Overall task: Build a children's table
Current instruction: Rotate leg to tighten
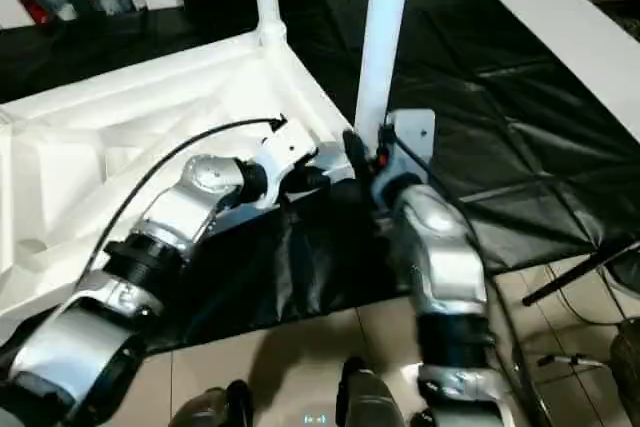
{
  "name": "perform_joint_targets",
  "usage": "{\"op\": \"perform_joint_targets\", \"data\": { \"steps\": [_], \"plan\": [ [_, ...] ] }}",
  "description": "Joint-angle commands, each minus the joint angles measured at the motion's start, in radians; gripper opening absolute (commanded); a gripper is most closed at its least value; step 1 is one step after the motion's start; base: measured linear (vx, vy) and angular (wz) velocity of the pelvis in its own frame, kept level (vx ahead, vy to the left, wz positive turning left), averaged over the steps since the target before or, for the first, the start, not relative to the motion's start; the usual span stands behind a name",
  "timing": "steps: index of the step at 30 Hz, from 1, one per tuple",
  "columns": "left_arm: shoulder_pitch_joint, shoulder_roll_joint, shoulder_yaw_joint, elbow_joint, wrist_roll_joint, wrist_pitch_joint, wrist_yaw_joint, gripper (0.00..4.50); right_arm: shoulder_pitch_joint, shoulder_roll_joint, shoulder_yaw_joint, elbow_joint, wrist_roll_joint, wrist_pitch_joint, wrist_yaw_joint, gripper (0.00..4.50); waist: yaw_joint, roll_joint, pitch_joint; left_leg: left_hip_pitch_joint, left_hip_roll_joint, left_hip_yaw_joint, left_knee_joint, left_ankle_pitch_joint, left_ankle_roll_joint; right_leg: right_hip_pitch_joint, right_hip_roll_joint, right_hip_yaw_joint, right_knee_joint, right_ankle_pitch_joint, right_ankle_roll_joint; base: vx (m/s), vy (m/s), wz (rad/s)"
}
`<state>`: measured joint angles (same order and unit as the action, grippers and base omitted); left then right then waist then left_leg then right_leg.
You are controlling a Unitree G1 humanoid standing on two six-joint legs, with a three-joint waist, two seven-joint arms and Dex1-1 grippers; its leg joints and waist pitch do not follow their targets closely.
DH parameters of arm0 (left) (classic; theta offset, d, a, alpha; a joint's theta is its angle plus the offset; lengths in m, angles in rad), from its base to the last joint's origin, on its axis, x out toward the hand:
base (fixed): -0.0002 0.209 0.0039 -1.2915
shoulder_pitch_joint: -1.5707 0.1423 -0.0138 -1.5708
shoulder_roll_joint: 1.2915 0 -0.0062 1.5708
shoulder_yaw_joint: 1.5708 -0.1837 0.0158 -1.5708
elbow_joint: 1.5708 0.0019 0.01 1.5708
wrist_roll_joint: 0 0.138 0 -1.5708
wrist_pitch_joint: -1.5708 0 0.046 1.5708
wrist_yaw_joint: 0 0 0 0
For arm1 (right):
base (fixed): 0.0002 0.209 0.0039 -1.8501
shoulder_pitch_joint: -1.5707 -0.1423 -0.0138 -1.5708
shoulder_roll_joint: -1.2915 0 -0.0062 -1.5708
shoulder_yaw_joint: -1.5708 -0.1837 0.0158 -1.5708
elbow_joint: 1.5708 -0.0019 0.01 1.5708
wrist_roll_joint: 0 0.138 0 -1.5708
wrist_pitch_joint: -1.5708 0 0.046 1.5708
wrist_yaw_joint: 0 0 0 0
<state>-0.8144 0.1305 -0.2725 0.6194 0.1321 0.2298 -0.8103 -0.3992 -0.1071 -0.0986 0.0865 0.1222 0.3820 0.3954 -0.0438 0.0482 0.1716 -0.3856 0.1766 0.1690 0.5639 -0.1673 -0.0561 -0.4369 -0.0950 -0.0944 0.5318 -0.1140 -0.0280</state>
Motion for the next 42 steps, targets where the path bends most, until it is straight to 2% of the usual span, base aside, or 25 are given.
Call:
{"op": "perform_joint_targets", "data": {
  "steps": [1,2,4,6,9,10,12,14,15,16,17,20,22,23,25,26,27,28,32,34,36,37,39,40,42],
  "plan": [
    [0.015,0.022,-0.012,-0.004,0.003,-0.071,-0.019,0.00,0.051,-0.042,0.028,-0.025,0.043,-0.008,0.119,3.46,0.006,-0.016,-0.083,0.005,0.026,-0.004,-0.055,-0.200,0.161,0.071,-0.047,0.040,-0.056,-0.338,-0.178,0.000,0.000,0.00],
    [0.016,0.030,-0.011,0.001,0.002,-0.098,-0.028,0.00,0.070,-0.072,0.021,-0.049,0.059,-0.019,0.164,3.55,0.008,-0.019,-0.086,0.001,0.025,-0.004,-0.052,-0.186,0.171,0.077,-0.047,0.040,-0.052,-0.325,-0.185,0.000,0.000,0.00],
    [0.018,0.036,-0.006,0.008,0.001,-0.117,-0.030,0.00,0.094,-0.108,0.008,-0.083,0.074,-0.027,0.209,3.73,0.012,-0.020,-0.086,0.003,0.027,-0.003,-0.050,-0.188,0.180,0.074,-0.045,0.040,-0.052,-0.335,-0.188,0.000,0.000,0.00],
    [0.020,0.042,0.000,0.016,0.008,-0.161,-0.007,0.00,0.126,-0.152,-0.020,-0.131,0.110,-0.037,0.270,3.99,0.017,-0.020,-0.087,-0.001,0.025,-0.003,-0.048,-0.183,0.181,0.078,-0.045,0.038,-0.054,-0.368,-0.170,0.000,0.000,0.00],
    [0.032,0.020,0.060,-0.025,-0.060,-0.134,0.002,0.00,0.170,-0.209,-0.048,-0.221,0.201,0.021,0.347,4.13,0.022,-0.023,-0.083,-0.003,0.023,-0.003,-0.050,-0.180,0.168,0.080,-0.041,0.033,-0.061,-0.441,-0.136,0.000,0.000,0.00],
    [0.038,0.015,0.074,-0.042,-0.084,-0.121,-0.007,0.28,0.179,-0.220,-0.055,-0.244,0.227,0.037,0.362,4.21,0.027,-0.024,-0.084,0.001,0.024,-0.003,-0.049,-0.180,0.167,0.076,-0.040,0.033,-0.064,-0.453,-0.128,0.000,0.000,0.00],
    [0.069,0.011,0.100,-0.137,-0.137,-0.053,-0.029,0.55,0.188,-0.216,-0.080,-0.324,0.315,0.073,0.384,4.42,0.026,-0.024,-0.085,-0.008,0.022,-0.006,-0.049,-0.164,0.166,0.082,-0.042,0.032,-0.060,-0.453,-0.127,0.000,0.000,0.00],
    [0.092,0.017,0.110,-0.198,-0.154,-0.017,-0.029,0.61,0.179,-0.198,-0.089,-0.373,0.373,0.091,0.384,4.49,0.028,-0.016,-0.097,0.001,0.034,-0.006,-0.045,-0.118,0.189,0.074,-0.042,0.036,-0.049,-0.355,-0.177,0.000,0.000,0.00],
    [0.093,0.018,0.110,-0.201,-0.154,-0.016,-0.028,0.61,0.179,-0.197,-0.089,-0.376,0.376,0.092,0.384,4.49,0.027,-0.013,-0.096,-0.001,0.036,-0.006,-0.044,-0.096,0.205,0.067,-0.034,0.033,-0.042,-0.298,-0.194,0.000,0.000,0.00],
    [0.115,0.040,0.111,-0.239,-0.149,0.003,-0.027,0.75,0.161,-0.181,-0.078,-0.402,0.406,0.116,0.368,4.50,0.026,-0.014,-0.094,0.000,0.038,-0.006,-0.045,-0.096,0.209,0.066,-0.032,0.033,-0.041,-0.284,-0.198,0.000,0.000,0.00],
    [0.140,0.069,0.111,-0.280,-0.136,0.027,-0.025,0.90,0.140,-0.168,-0.055,-0.413,0.401,0.134,0.348,4.50,0.028,-0.009,-0.094,-0.001,0.036,-0.007,-0.045,-0.090,0.212,0.068,-0.035,0.033,-0.036,-0.266,-0.204,0.000,0.000,0.00],
    [0.219,0.152,0.128,-0.406,-0.124,0.112,-0.049,1.09,0.093,-0.139,0.009,-0.417,0.359,0.155,0.300,4.50,0.022,-0.013,-0.085,-0.001,0.033,-0.005,-0.050,-0.125,0.172,0.065,-0.036,0.032,-0.042,-0.346,-0.177,0.000,0.000,0.00],
    [0.247,0.178,0.140,-0.451,-0.126,0.140,-0.058,1.32,0.081,-0.135,0.033,-0.410,0.338,0.156,0.290,4.50,0.024,-0.005,-0.083,0.008,0.035,-0.003,-0.051,-0.143,0.140,0.058,-0.035,0.036,-0.045,-0.382,-0.163,0.000,0.000,0.00],
    [0.321,0.247,0.166,-0.567,-0.151,0.215,-0.094,1.32,0.040,-0.123,0.084,-0.363,0.258,0.129,0.255,4.50,0.024,-0.003,-0.080,0.008,0.037,-0.002,-0.055,-0.149,0.124,0.056,-0.033,0.037,-0.046,-0.385,-0.157,0.000,0.000,0.00],
    [0.417,0.333,0.193,-0.707,-0.194,0.295,-0.149,1.45,-0.010,-0.103,0.130,-0.291,0.187,0.099,0.227,4.50,0.020,0.000,-0.079,0.003,0.042,-0.009,-0.061,-0.152,0.088,0.059,-0.038,0.038,-0.031,-0.362,-0.171,0.000,0.000,0.00],
    [0.472,0.383,0.209,-0.785,-0.221,0.335,-0.180,1.59,-0.041,-0.096,0.156,-0.250,0.156,0.100,0.198,4.50,0.017,0.003,-0.076,0.006,0.043,-0.009,-0.063,-0.165,0.068,0.056,-0.040,0.041,-0.028,-0.357,-0.184,0.000,0.000,0.00],
    [0.474,0.385,0.209,-0.788,-0.222,0.336,-0.181,1.69,-0.042,-0.096,0.157,-0.248,0.154,0.099,0.198,4.50,0.015,0.007,-0.070,0.016,0.040,-0.002,-0.062,-0.187,0.065,0.048,-0.033,0.044,-0.037,-0.377,-0.179,0.000,0.000,0.00],
    [0.534,0.441,0.222,-0.863,-0.251,0.373,-0.218,1.73,-0.078,-0.105,0.211,-0.190,0.094,0.079,0.189,4.50,0.018,0.010,-0.071,0.023,0.040,0.001,-0.060,-0.190,0.063,0.044,-0.032,0.046,-0.039,-0.377,-0.177,0.000,0.000,0.00],
    [0.614,0.504,0.232,-0.961,-0.252,0.454,-0.221,1.73,-0.151,-0.101,0.310,-0.038,-0.045,-0.018,0.121,4.50,0.032,0.013,-0.069,0.020,0.044,0.000,-0.065,-0.189,0.037,0.047,-0.033,0.049,-0.022,-0.319,-0.197,0.000,0.000,0.00],
    [0.638,0.512,0.226,-0.990,-0.235,0.501,-0.199,1.73,-0.197,-0.094,0.351,0.069,-0.118,-0.088,0.073,4.50,0.029,0.012,-0.068,0.021,0.041,0.002,-0.064,-0.198,0.030,0.048,-0.033,0.051,-0.024,-0.321,-0.204,0.000,0.000,0.00],
    [0.674,0.533,0.194,-1.001,-0.188,0.533,-0.151,1.73,-0.266,-0.066,0.348,0.226,-0.171,-0.145,-0.012,4.50,0.030,0.012,-0.070,0.019,0.040,0.001,-0.060,-0.205,0.032,0.050,-0.038,0.053,-0.021,-0.321,-0.207,0.000,0.000,0.00],
    [0.683,0.539,0.186,-0.998,-0.170,0.537,-0.129,1.73,-0.290,-0.054,0.326,0.277,-0.173,-0.158,-0.050,4.50,0.026,0.004,-0.065,0.015,0.034,0.001,-0.062,-0.222,0.036,0.054,-0.035,0.052,-0.024,-0.354,-0.200,0.000,0.000,0.00],
    [0.687,0.538,0.183,-0.989,-0.152,0.542,-0.106,1.73,-0.307,-0.046,0.301,0.315,-0.174,-0.167,-0.095,4.50,0.020,0.008,-0.063,0.018,0.035,0.001,-0.058,-0.245,0.037,0.051,-0.037,0.054,-0.028,-0.393,-0.184,0.000,0.000,0.00],
    [0.687,0.535,0.181,-0.970,-0.128,0.541,-0.065,1.73,-0.336,-0.044,0.254,0.390,-0.175,-0.204,-0.186,4.50,0.022,0.008,-0.064,0.019,0.035,0.001,-0.058,-0.240,0.036,0.051,-0.036,0.054,-0.027,-0.390,-0.181,0.000,0.000,0.00],
    [0.686,0.537,0.180,-0.960,-0.119,0.539,-0.052,1.73,-0.353,-0.049,0.218,0.441,-0.168,-0.220,-0.242,4.50,0.021,0.009,-0.066,0.022,0.036,0.002,-0.057,-0.232,0.034,0.047,-0.033,0.053,-0.025,-0.367,-0.184,0.000,0.000,0.00]
  ]
}}
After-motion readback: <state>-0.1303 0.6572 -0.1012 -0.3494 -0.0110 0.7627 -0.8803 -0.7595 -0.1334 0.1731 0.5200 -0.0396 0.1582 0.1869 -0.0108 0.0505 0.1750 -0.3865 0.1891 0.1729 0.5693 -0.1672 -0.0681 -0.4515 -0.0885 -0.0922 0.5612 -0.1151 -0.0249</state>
